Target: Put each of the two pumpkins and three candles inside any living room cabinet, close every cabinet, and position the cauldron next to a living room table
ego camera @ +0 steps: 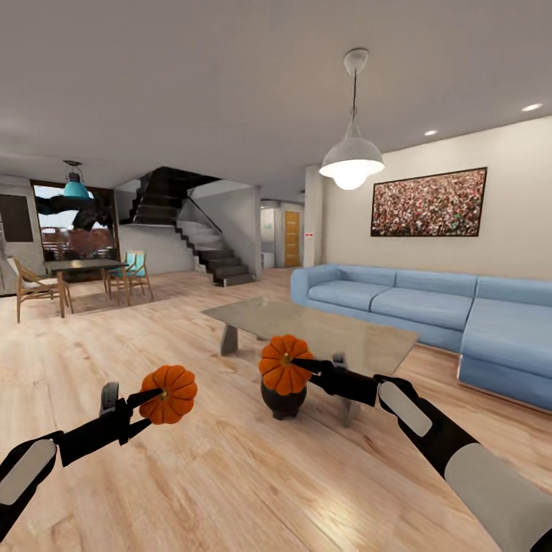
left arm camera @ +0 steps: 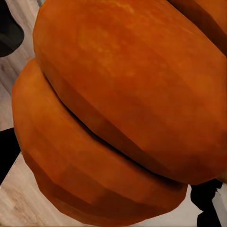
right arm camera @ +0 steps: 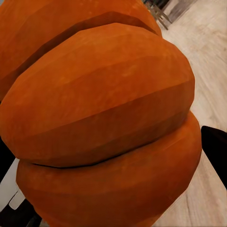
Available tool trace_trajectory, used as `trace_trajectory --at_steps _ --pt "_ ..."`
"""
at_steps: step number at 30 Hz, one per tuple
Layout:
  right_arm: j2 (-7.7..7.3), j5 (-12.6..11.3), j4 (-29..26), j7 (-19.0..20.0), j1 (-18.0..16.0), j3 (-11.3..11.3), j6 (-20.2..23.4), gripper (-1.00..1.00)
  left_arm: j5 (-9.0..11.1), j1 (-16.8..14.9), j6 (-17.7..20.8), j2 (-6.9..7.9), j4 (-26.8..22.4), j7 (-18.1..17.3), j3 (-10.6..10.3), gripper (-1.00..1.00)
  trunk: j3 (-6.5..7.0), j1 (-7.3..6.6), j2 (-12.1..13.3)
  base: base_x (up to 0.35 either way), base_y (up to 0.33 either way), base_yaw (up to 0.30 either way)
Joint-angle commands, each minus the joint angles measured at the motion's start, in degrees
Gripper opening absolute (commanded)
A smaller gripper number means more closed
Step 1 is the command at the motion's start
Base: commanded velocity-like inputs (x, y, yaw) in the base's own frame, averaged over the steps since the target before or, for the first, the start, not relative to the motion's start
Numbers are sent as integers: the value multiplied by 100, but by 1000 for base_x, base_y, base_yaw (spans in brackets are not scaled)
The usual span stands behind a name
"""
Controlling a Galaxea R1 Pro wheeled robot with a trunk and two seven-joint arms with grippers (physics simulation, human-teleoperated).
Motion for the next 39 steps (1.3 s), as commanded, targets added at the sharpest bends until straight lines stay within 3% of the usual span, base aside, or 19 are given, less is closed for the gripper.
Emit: trace_trajectory --at_steps 1,39 --pt "-8 -80 -9 -9 -9 9 24 -100 98 -7 42 5 3 -13 -8 -100 -8 1 -4 266 220 16" --pt "11 -76 -18 -220 -9 42 32 -100 98 -6 42 6 -5 -15 -10 -100 -295 1 -4 275 207 130"
